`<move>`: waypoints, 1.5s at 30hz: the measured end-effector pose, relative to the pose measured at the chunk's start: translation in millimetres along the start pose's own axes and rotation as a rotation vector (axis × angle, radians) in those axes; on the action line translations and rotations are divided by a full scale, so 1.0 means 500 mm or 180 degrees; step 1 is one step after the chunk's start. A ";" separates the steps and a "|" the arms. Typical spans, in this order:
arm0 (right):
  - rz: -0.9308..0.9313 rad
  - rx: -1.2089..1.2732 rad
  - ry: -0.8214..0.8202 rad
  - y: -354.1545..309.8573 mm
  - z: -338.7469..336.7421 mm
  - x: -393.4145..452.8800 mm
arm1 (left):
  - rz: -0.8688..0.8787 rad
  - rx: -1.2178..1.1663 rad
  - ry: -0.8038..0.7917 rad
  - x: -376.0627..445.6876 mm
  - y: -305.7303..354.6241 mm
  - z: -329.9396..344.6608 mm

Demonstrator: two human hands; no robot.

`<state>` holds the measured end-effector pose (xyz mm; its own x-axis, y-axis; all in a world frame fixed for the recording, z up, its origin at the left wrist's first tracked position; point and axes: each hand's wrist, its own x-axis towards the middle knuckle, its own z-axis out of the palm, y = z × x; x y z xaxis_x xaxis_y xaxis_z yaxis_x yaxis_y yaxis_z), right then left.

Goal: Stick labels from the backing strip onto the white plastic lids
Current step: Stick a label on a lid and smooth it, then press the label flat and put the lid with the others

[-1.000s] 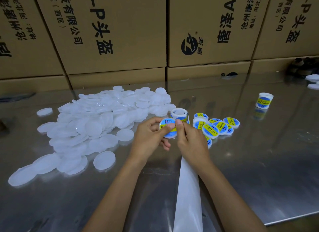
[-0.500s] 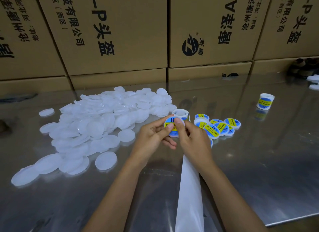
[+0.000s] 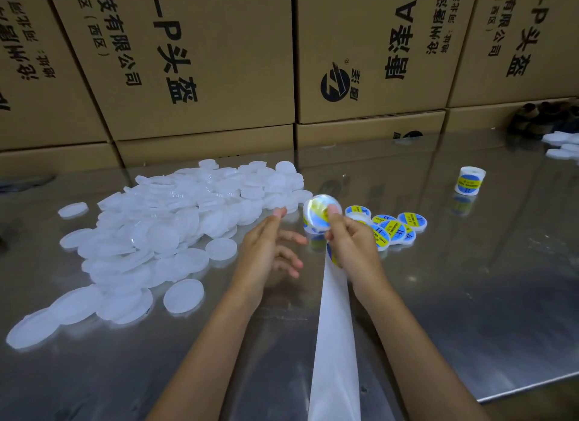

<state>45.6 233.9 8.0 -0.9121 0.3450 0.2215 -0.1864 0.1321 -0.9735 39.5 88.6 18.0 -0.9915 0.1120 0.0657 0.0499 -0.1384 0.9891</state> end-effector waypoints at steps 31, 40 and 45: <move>-0.0378 -0.1182 0.0288 0.032 -0.006 0.008 | -0.0312 0.4759 0.1498 0.017 -0.025 -0.110; -0.0826 -0.1952 -0.0623 0.054 0.011 -0.010 | 0.0653 0.3824 0.1536 0.028 -0.034 -0.106; -0.0891 -0.2256 -0.0694 0.059 0.012 -0.011 | 0.0389 0.2109 0.1383 0.036 -0.020 -0.089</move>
<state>42.8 230.3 -22.5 -0.9302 0.0314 0.3656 -0.2095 0.7727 -0.5992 16.0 48.4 3.7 -0.9256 -0.2784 0.2563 0.0867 0.5033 0.8597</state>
